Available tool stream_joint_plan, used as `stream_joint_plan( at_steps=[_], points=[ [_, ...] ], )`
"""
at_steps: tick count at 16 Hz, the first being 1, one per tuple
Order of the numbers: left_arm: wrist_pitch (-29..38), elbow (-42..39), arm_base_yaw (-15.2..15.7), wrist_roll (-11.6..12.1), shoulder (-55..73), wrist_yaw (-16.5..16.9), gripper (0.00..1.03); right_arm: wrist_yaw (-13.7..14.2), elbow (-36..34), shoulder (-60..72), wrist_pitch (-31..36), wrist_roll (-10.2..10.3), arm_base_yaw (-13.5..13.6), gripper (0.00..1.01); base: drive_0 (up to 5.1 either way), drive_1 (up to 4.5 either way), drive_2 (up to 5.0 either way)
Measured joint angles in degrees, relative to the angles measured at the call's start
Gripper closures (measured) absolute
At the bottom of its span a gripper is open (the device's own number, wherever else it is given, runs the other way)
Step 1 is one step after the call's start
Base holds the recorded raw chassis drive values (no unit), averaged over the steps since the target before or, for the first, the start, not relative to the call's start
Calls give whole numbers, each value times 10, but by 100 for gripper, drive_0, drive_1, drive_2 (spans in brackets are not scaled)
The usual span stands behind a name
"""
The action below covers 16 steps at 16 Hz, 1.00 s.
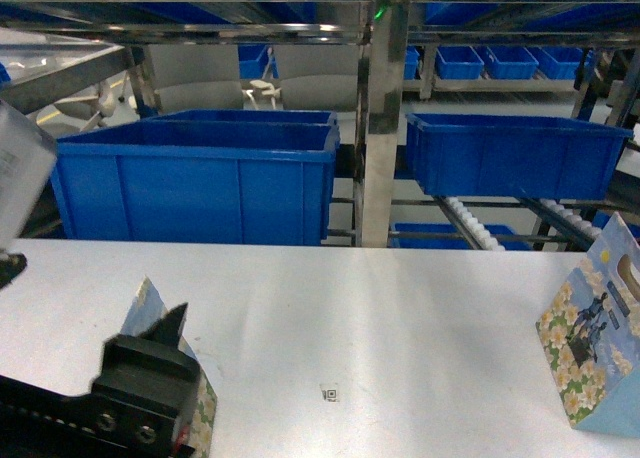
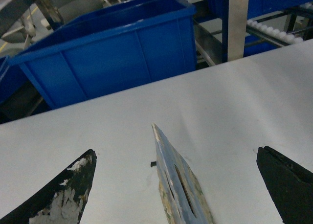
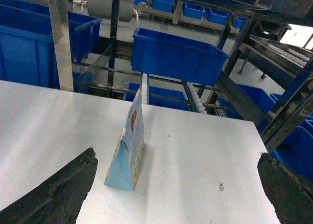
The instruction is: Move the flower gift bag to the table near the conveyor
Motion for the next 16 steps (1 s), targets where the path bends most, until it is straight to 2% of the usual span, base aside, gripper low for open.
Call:
stream_joint_plan(
  at_steps=[2,3,4,5,6,7,8,9,10,13,14,15,16],
  points=[
    [-21,0,8,12,-31,8,5,0,0,0,0,0,0,3,0,0,0],
    [-47,1,16,25,-69,15,5,0,0,0,0,0,0,3,0,0,0],
    [-79,3,24,44,-115,21,5,0,0,0,0,0,0,3,0,0,0],
    [-169,25,35,90,-246,26,5,0,0,0,0,0,0,3,0,0,0],
    [-235,42,51,110,-360,9,5,0,0,0,0,0,0,3,0,0,0],
    [-191,34,56,97,-356,13,11,-12,-7,-3,26,7,-7,5,0,0,0],
    [-179,10,83,51,-381,37,24,-72,-46,-41,100,36,-46,17,0,0,0],
    [-185,-11,109,25,-403,52,33,-77,-64,-61,120,54,-56,27,0,0,0],
    [-191,-33,145,3,-433,86,47,-90,-73,-60,127,66,-55,41,0,0,0],
    [-205,-64,206,-12,-478,150,78,-90,-94,-74,129,76,-52,73,0,0,0],
    [-211,-76,230,-16,-496,174,93,-90,-101,-80,133,76,-52,87,0,0,0],
    [-215,-82,245,-18,-508,189,101,-90,-106,-84,134,76,-52,98,0,0,0],
    [-220,-92,263,-18,-525,206,101,-90,-112,-88,135,78,-52,99,0,0,0]
  ],
)
